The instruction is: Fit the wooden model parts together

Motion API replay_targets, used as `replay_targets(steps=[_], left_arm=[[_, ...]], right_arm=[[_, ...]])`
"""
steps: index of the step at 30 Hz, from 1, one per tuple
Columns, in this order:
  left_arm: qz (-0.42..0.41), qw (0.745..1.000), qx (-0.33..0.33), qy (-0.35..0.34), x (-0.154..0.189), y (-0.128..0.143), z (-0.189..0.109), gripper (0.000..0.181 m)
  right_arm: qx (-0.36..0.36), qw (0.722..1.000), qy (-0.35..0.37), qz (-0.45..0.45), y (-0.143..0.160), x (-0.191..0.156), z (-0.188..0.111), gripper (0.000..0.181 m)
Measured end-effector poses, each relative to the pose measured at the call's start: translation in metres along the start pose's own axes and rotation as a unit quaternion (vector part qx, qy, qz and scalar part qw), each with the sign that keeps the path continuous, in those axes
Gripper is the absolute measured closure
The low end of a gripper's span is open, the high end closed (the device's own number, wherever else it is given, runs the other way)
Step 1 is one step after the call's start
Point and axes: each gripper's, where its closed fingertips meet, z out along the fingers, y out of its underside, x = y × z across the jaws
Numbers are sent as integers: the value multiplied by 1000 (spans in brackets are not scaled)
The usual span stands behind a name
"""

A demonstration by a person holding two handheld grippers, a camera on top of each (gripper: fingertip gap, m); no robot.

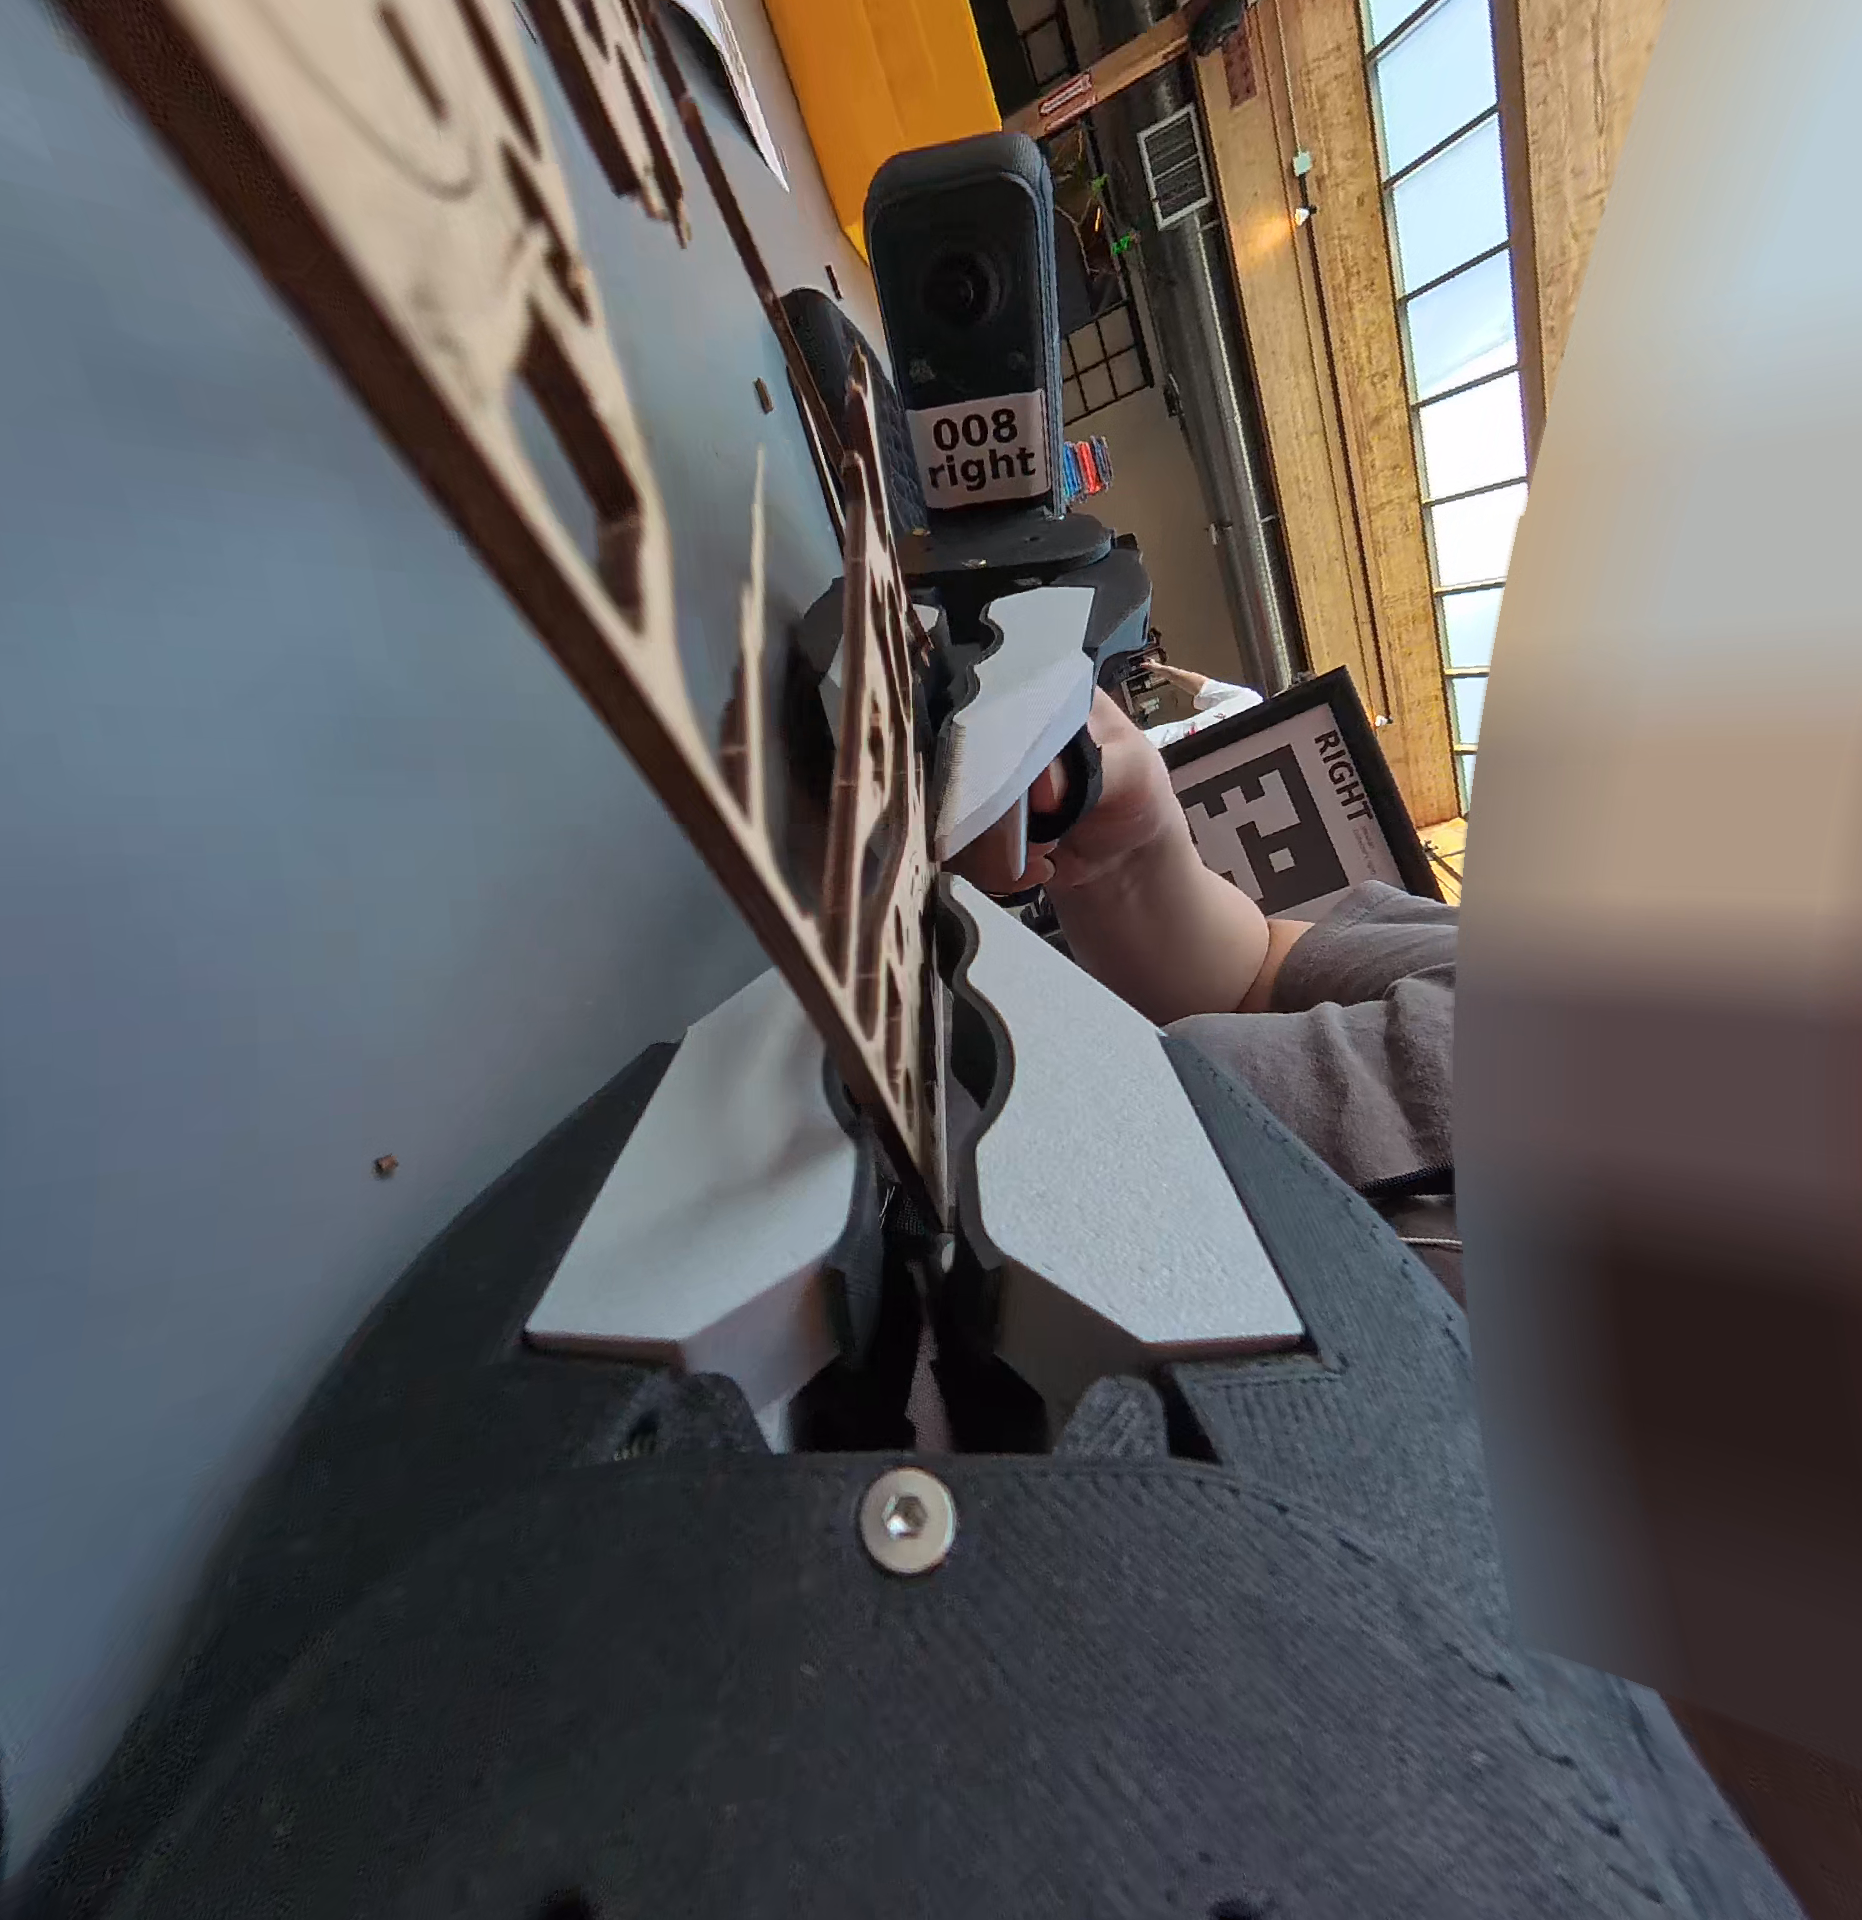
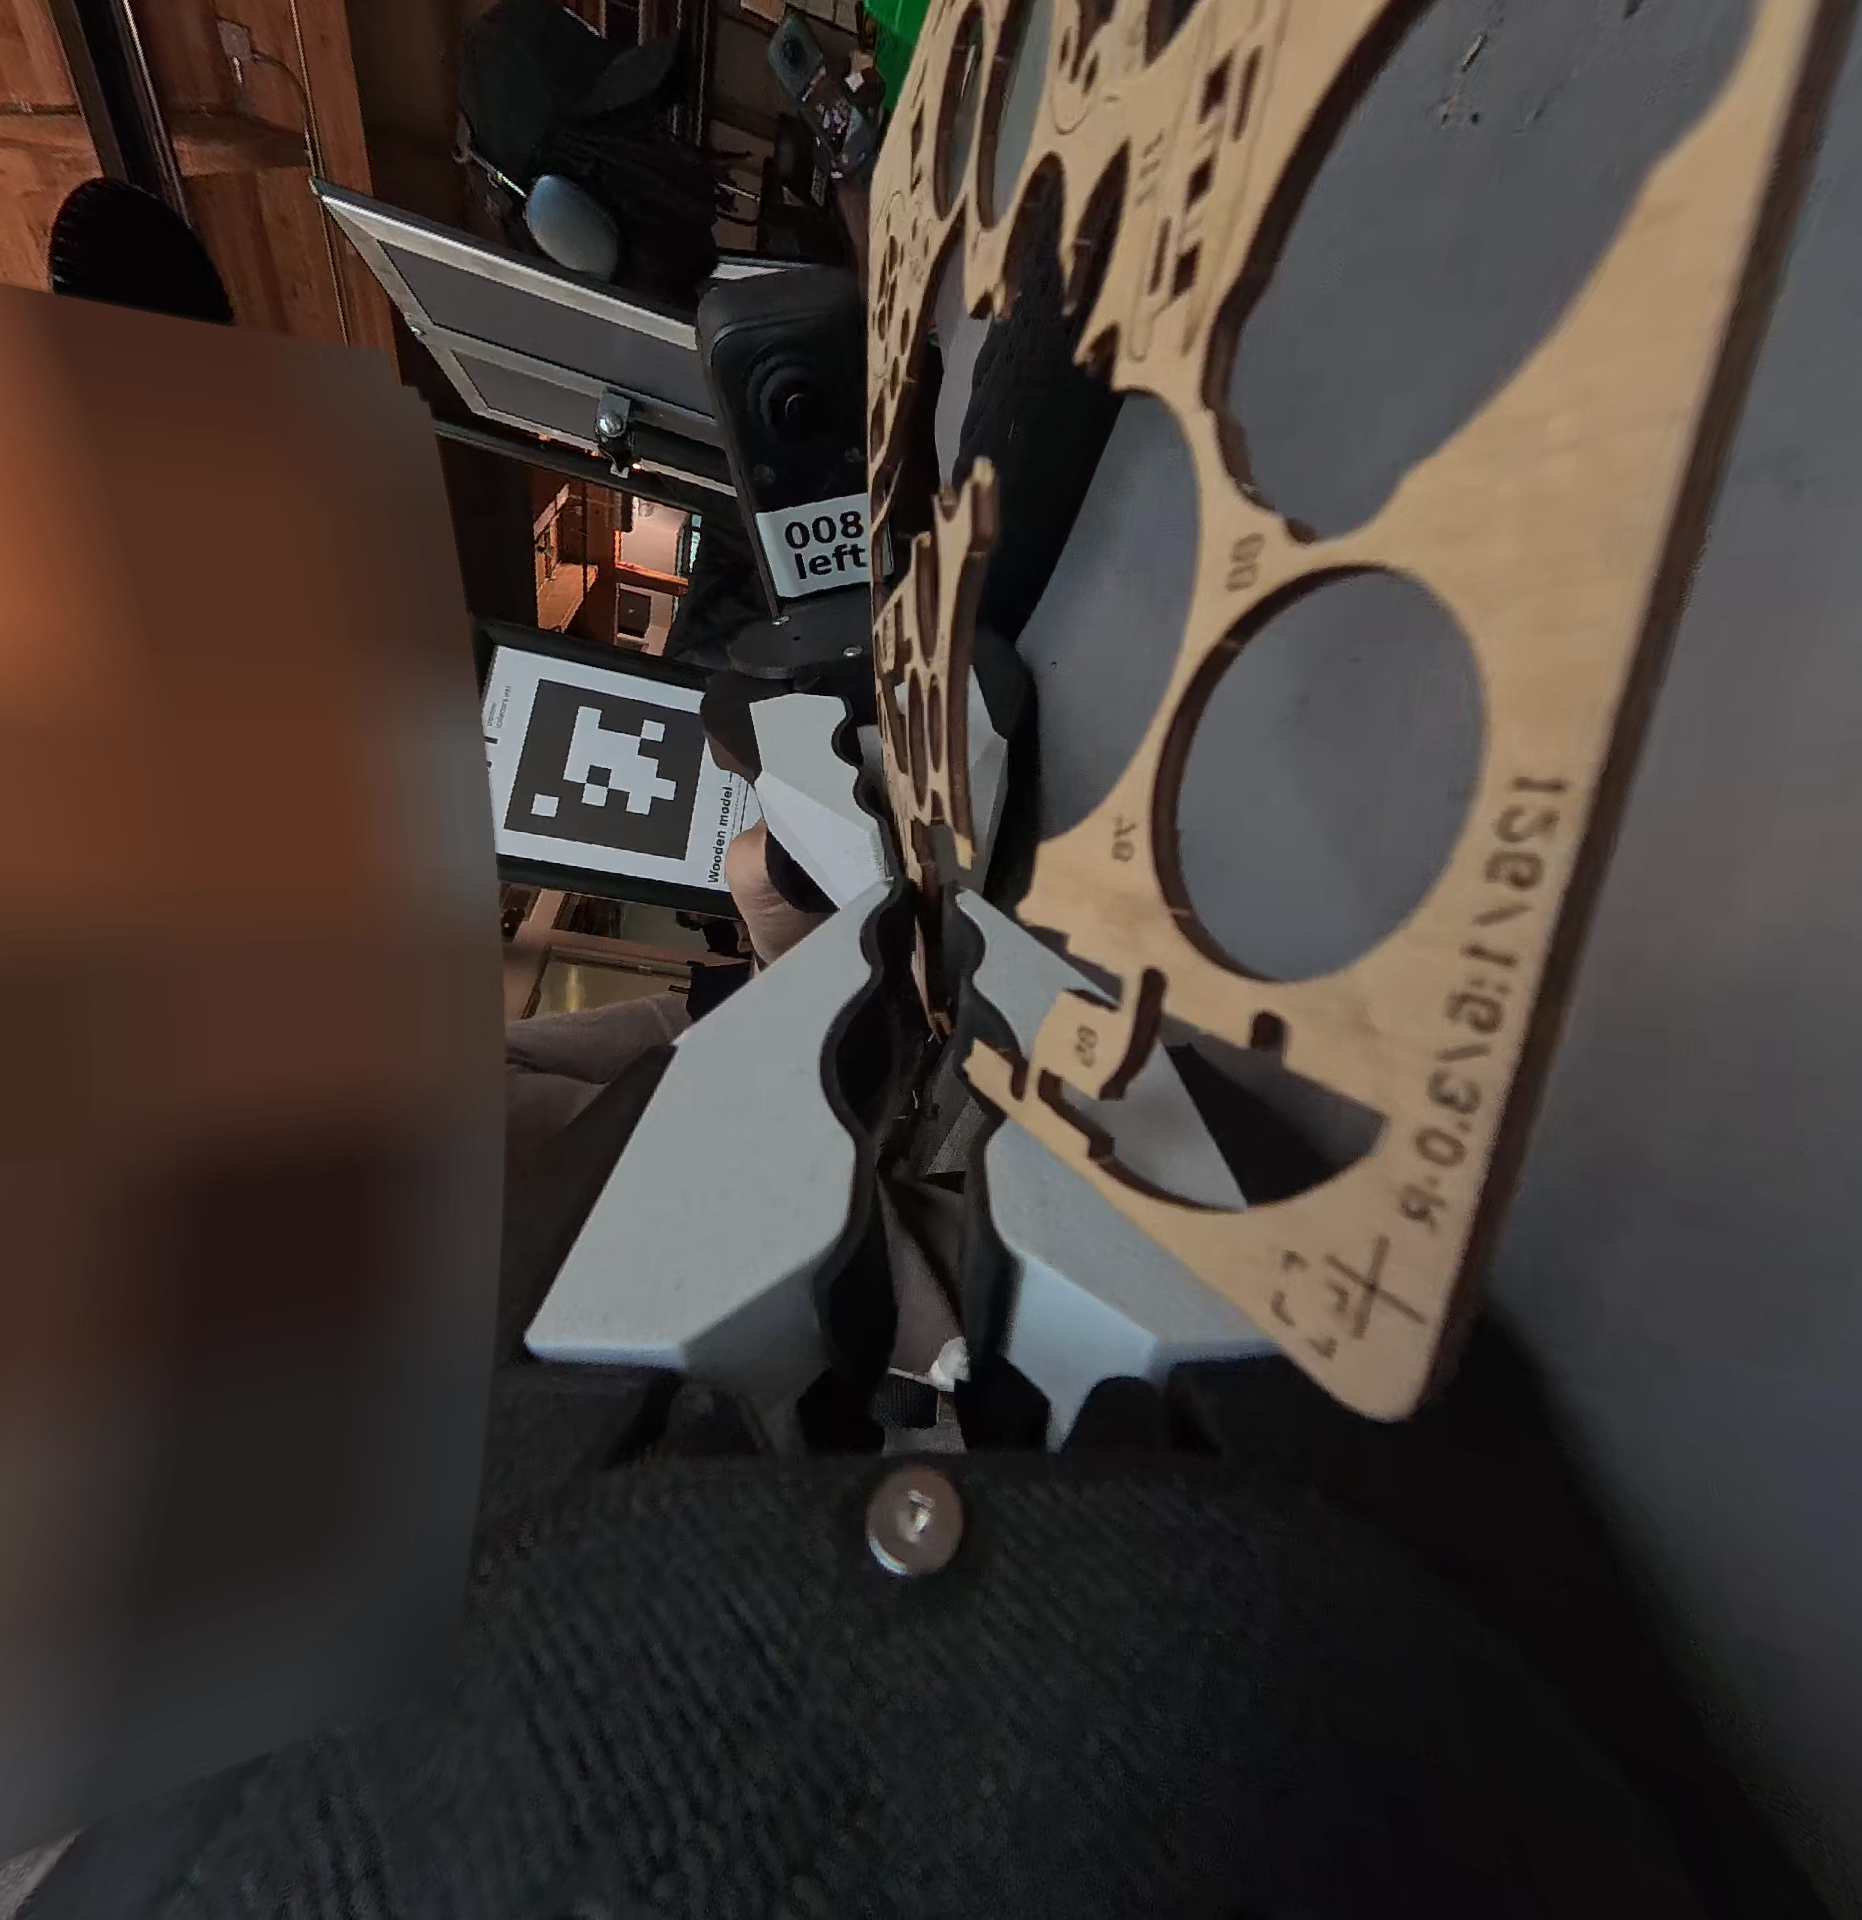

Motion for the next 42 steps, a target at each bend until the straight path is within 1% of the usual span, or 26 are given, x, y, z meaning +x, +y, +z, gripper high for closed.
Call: replay_targets(steps=[1,2,5,7,13,15,20,34,42], left_arm=[[1,1000,1,1,1,0,-1,179],[0,1000,3,2,1,0,-1,180],[-11,1000,13,11,4,-3,-2,171],[-16,1000,16,18,5,-5,-3,169],[-29,998,43,17,4,-12,-4,173],[-30,998,55,12,2,-14,-4,179],[-28,997,67,9,1,-17,-4,180],[-29,996,83,6,1,-20,-4,179],[-23,997,79,0,-1,-18,-5,181]], right_arm=[[-2,1000,2,-10,1,-1,1,178],[-1,1000,3,-18,1,-2,1,179],[-1,1000,-2,-19,1,-3,0,180],[0,1000,-2,-25,1,-4,0,180],[-1,1000,-3,-29,3,-5,-1,180],[-3,1000,-4,-30,3,-6,-1,180],[7,1000,5,-25,1,-3,-1,180],[9,1000,-3,-25,1,-5,-3,180],[11,1000,12,-13,0,0,-2,178]])
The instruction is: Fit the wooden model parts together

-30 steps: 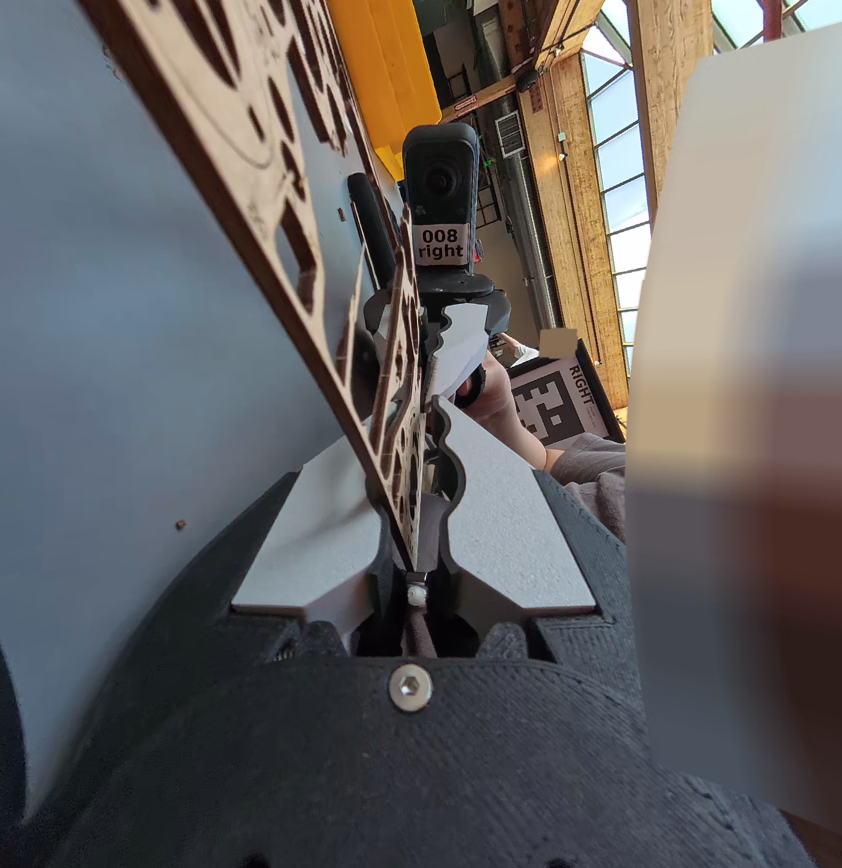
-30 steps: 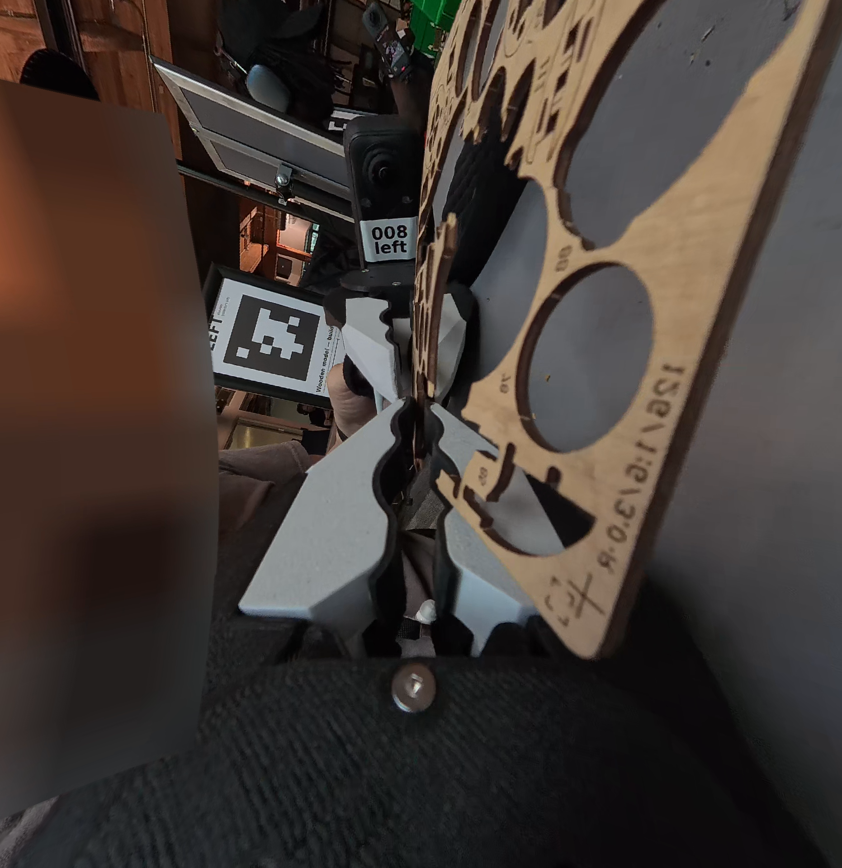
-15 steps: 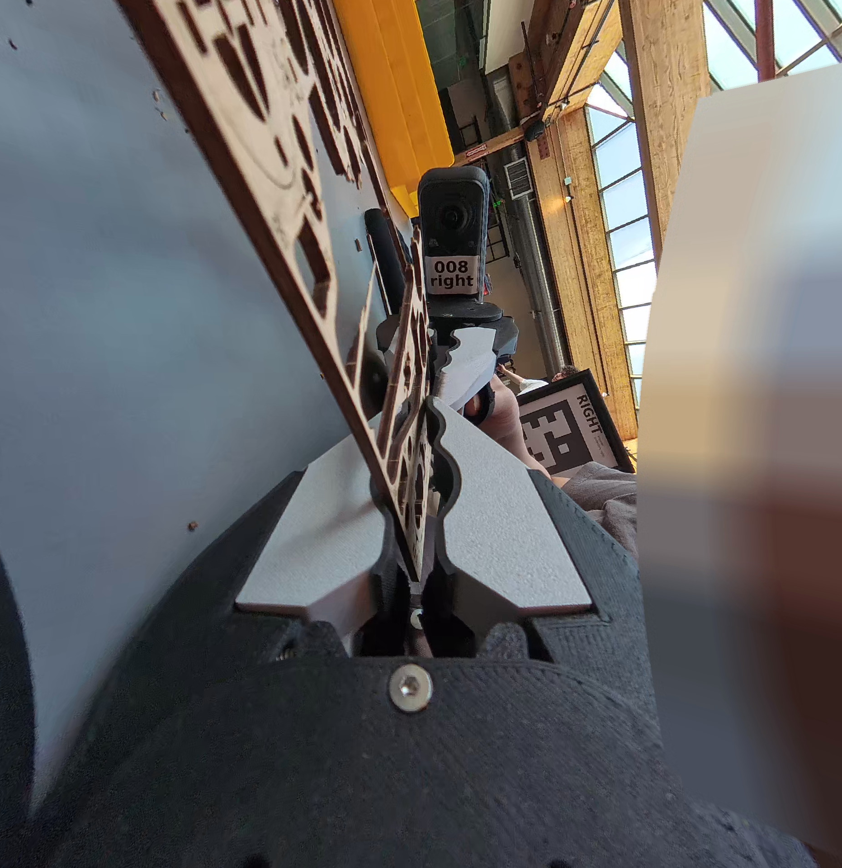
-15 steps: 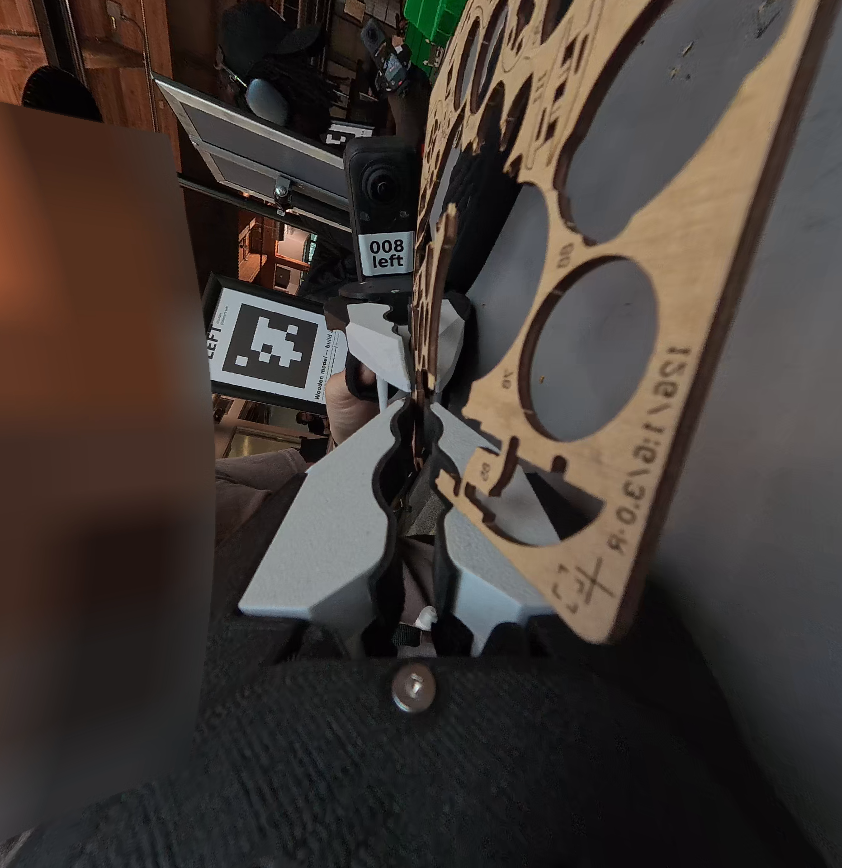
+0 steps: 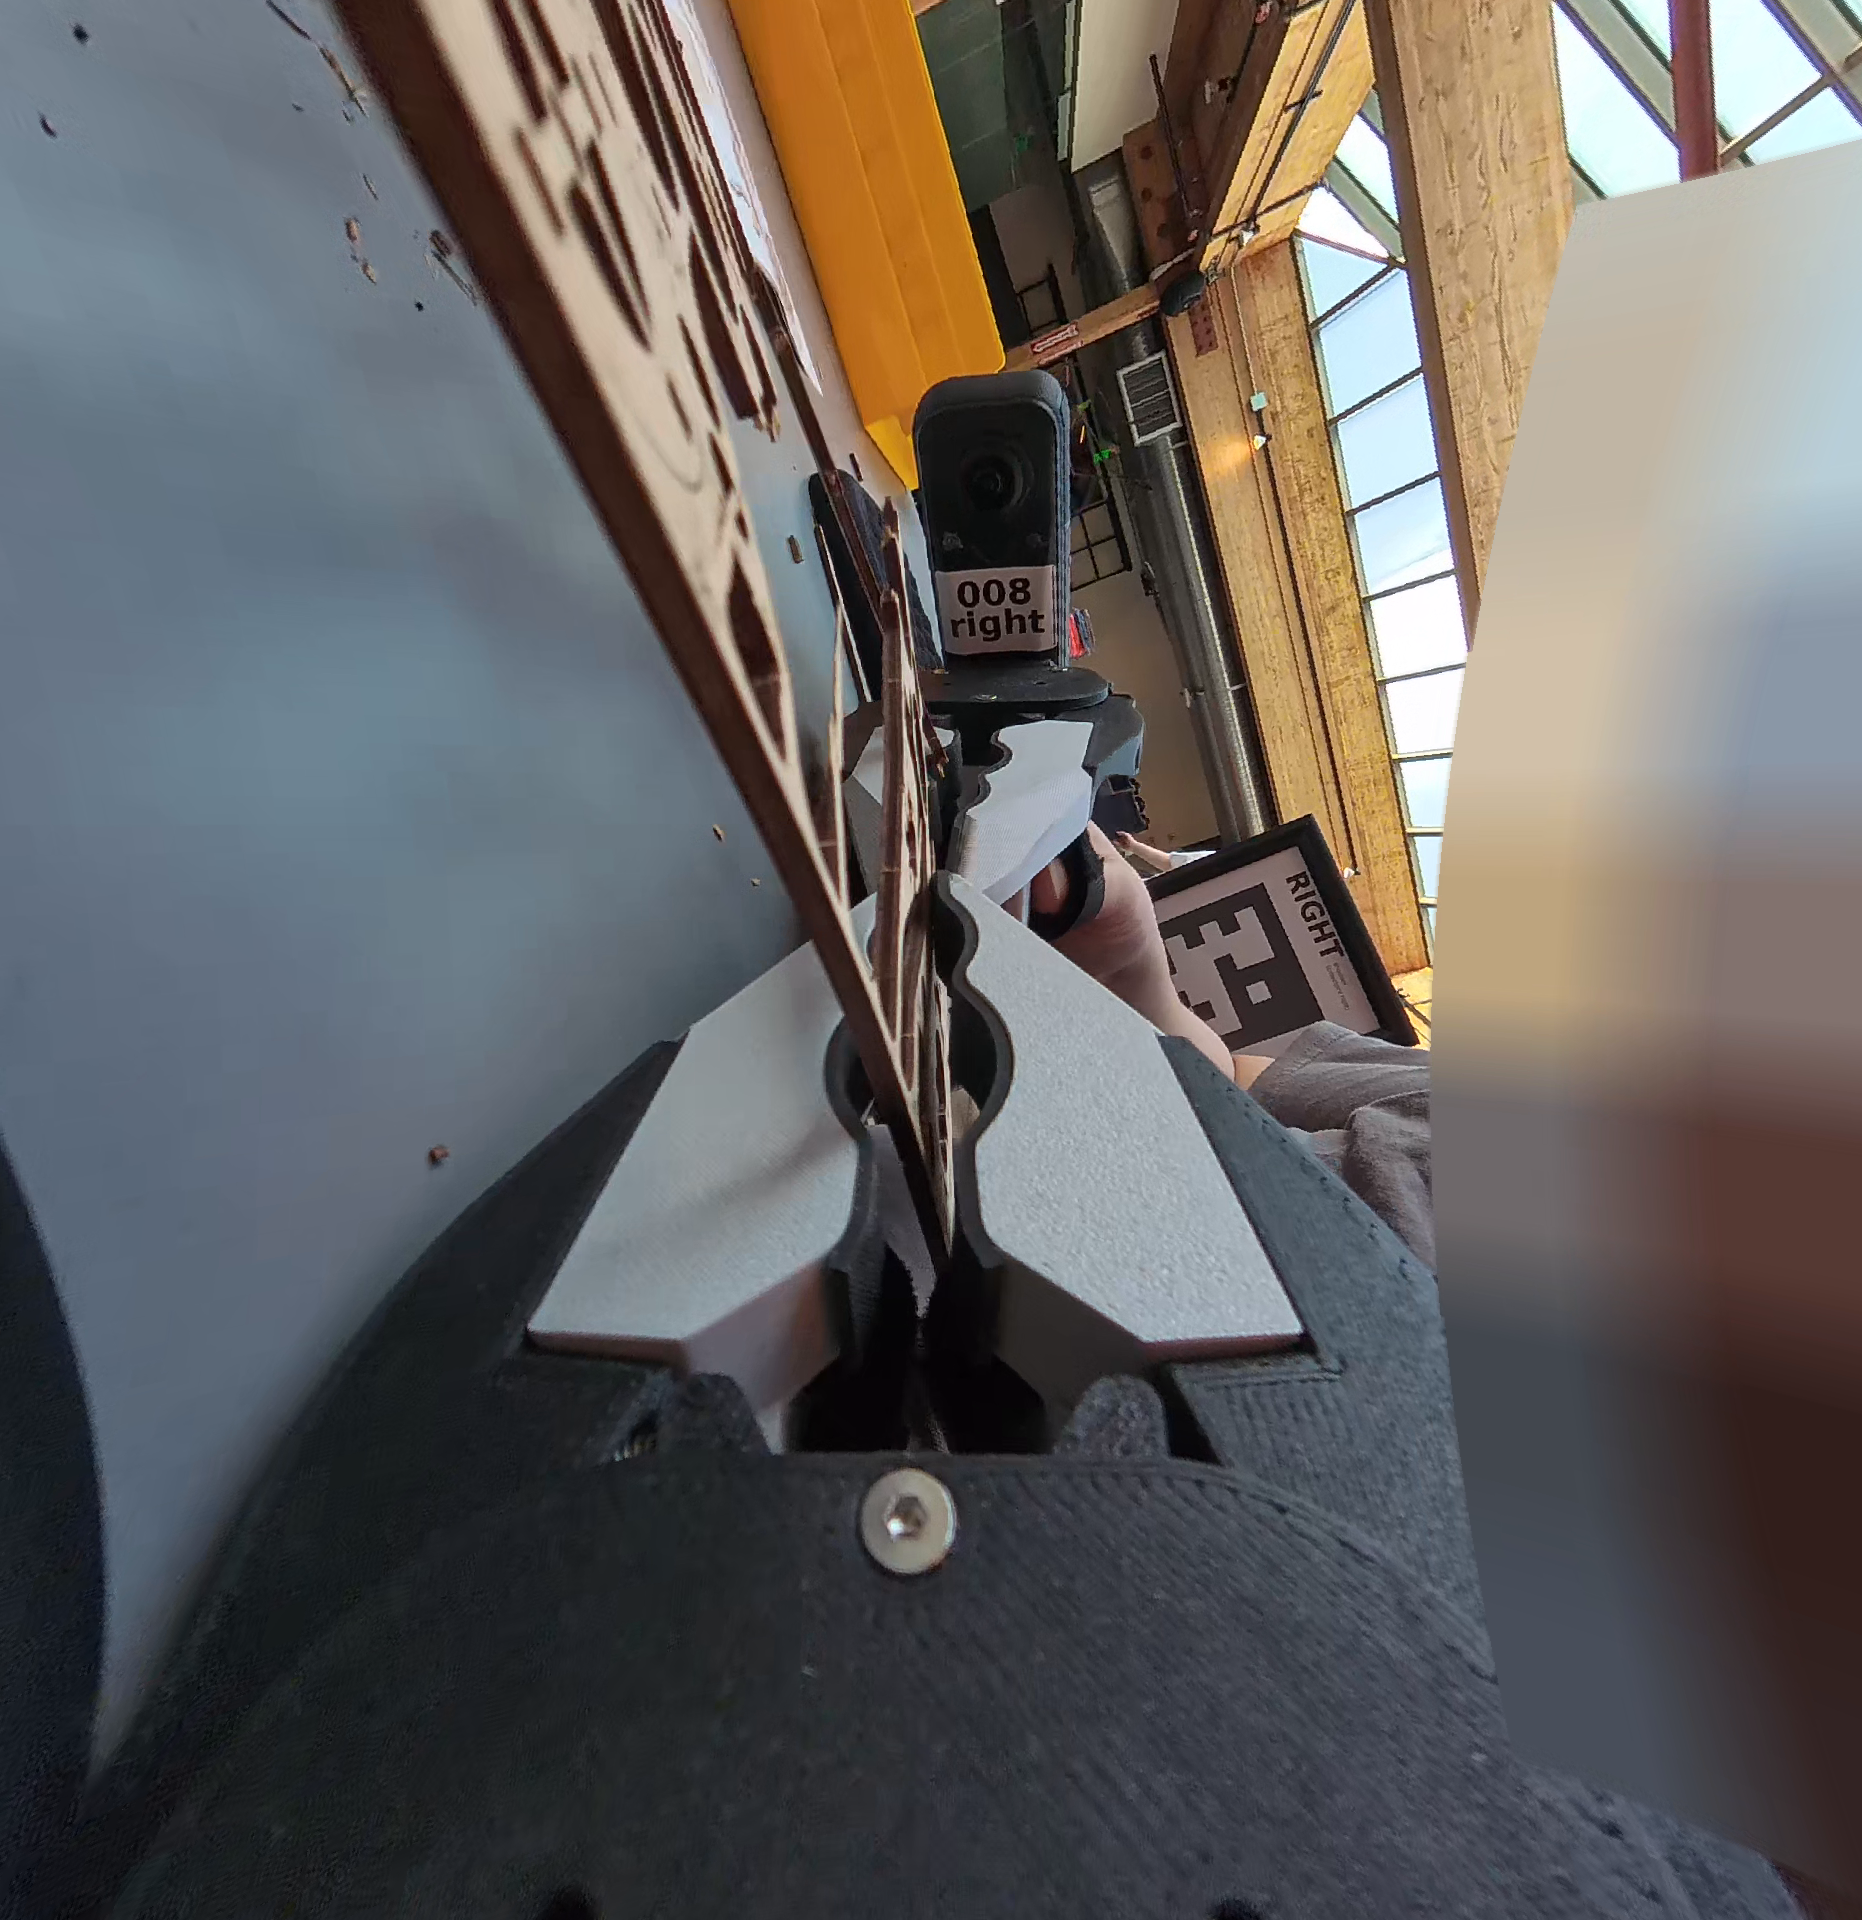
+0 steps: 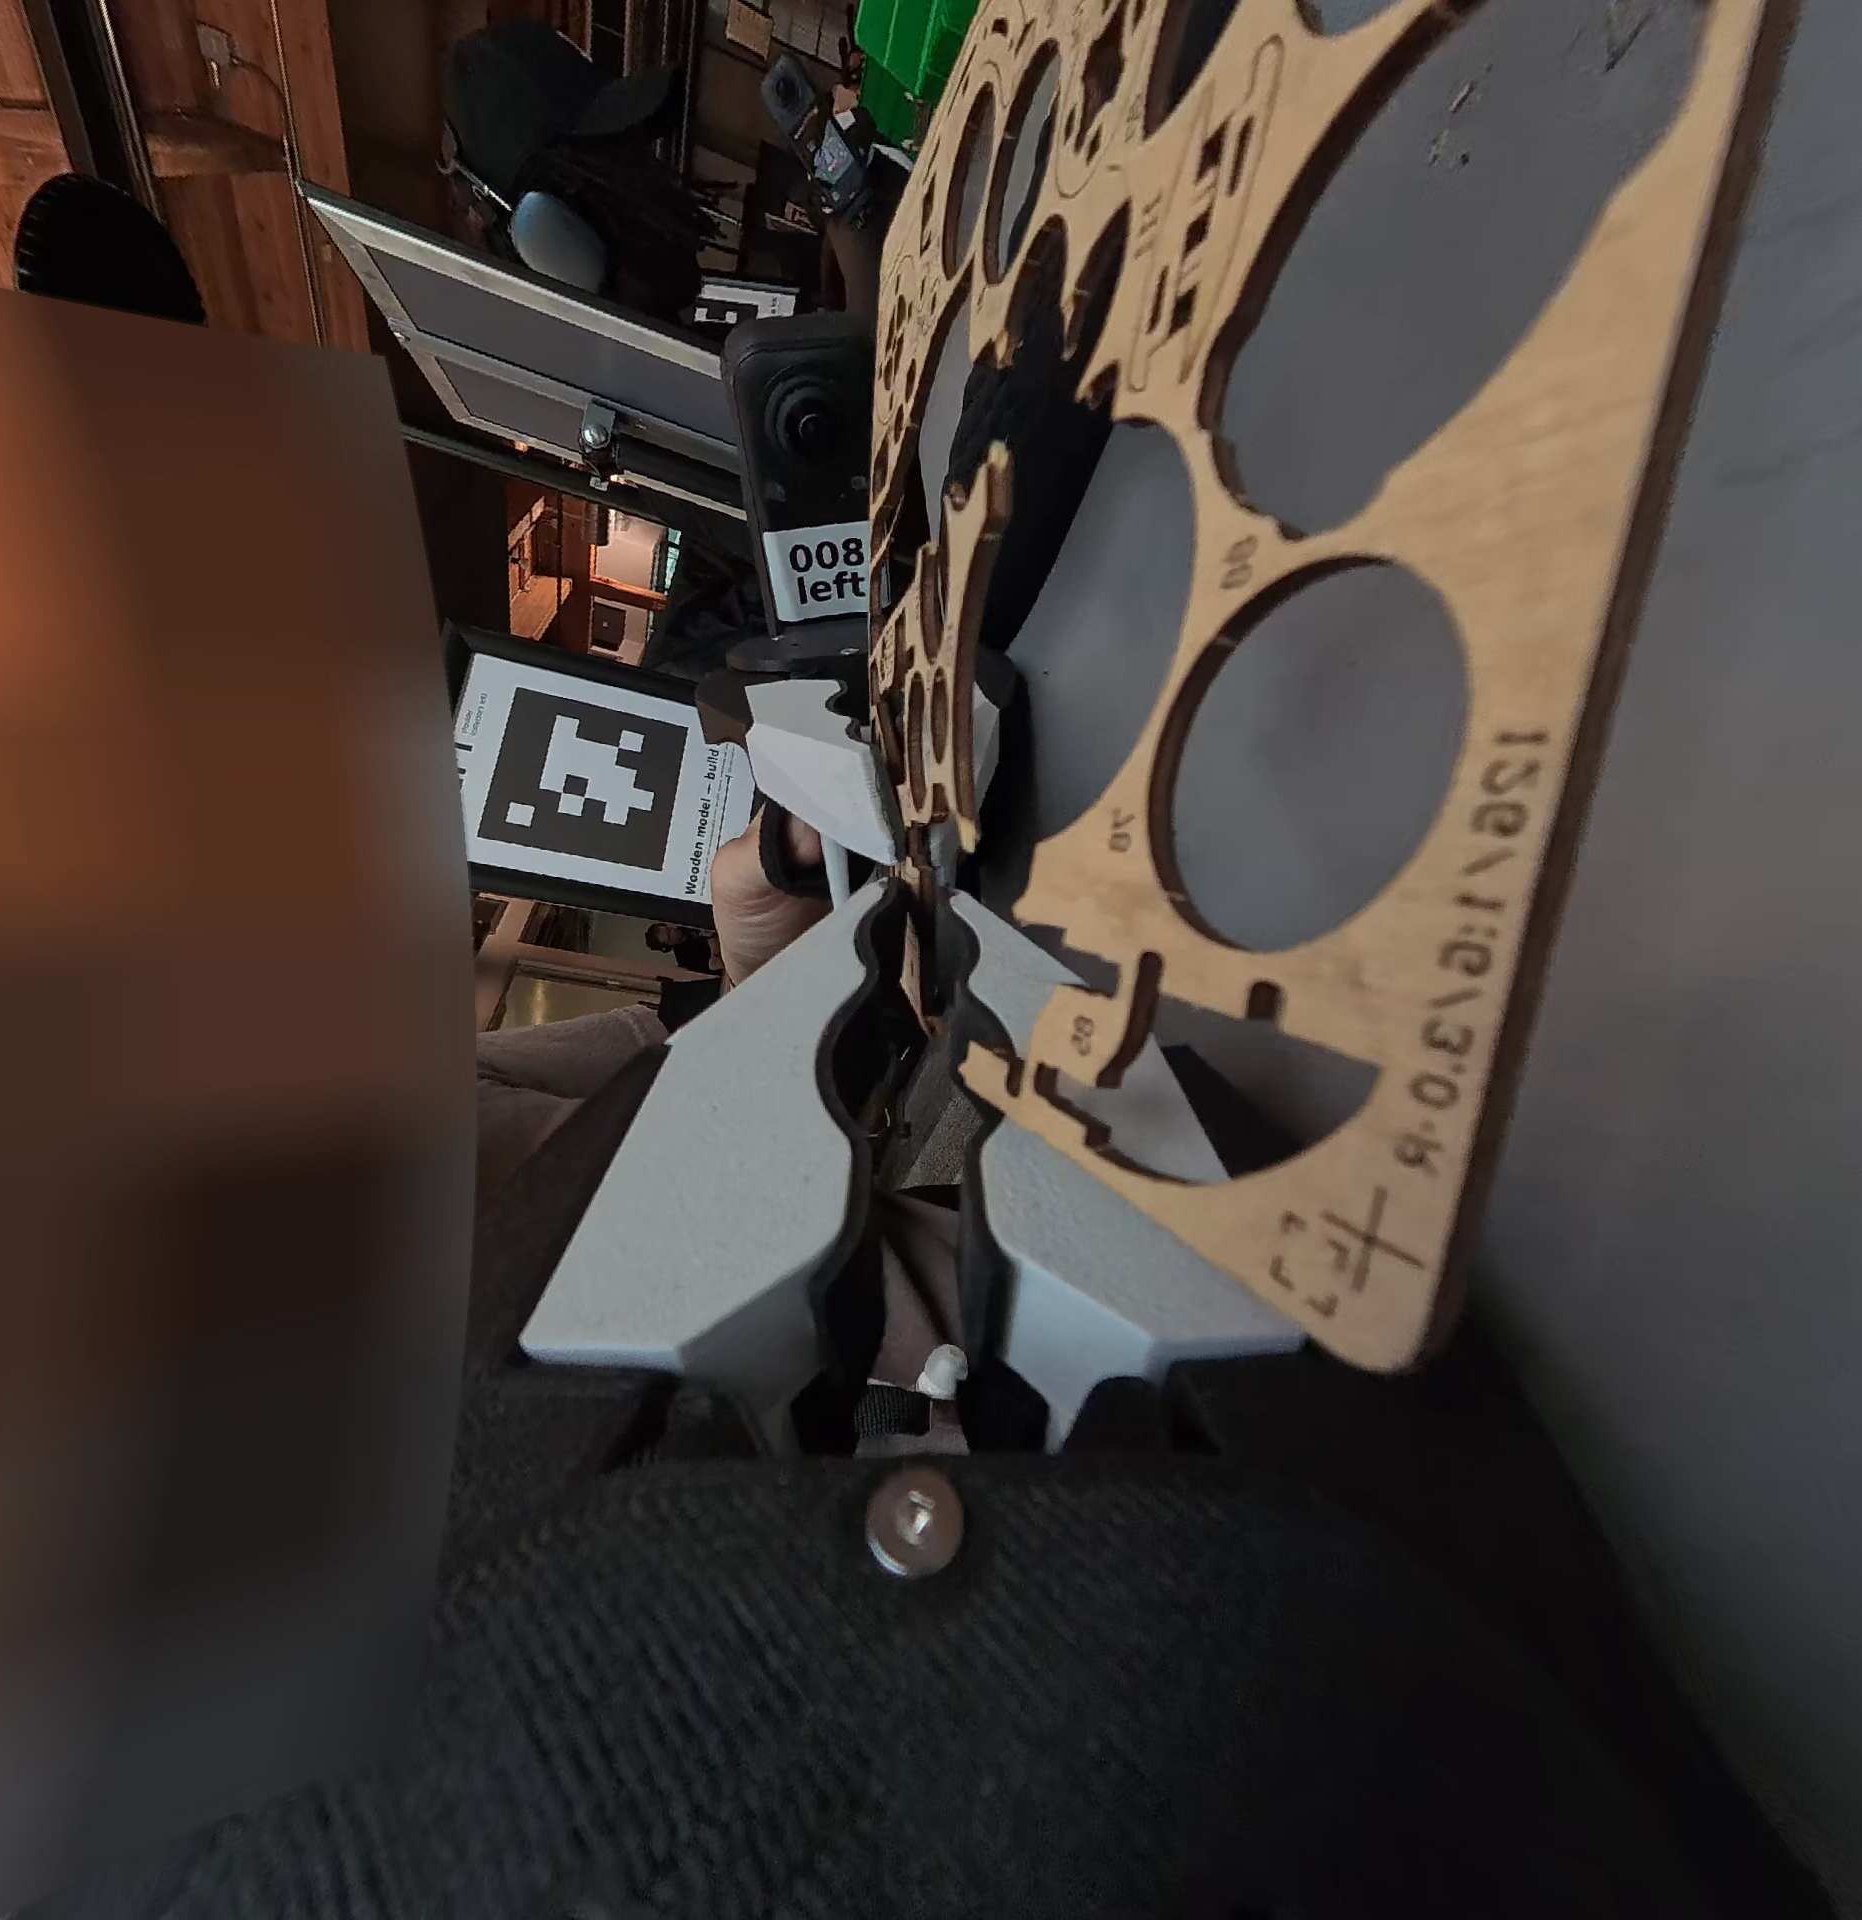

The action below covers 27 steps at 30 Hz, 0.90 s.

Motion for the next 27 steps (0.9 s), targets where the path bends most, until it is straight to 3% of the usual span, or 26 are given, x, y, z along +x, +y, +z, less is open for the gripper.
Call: replay_targets(steps=[27], left_arm=[[46,996,-7,-70,-12,5,-2,180]], right_arm=[[-18,998,54,-9,4,14,4,175]])
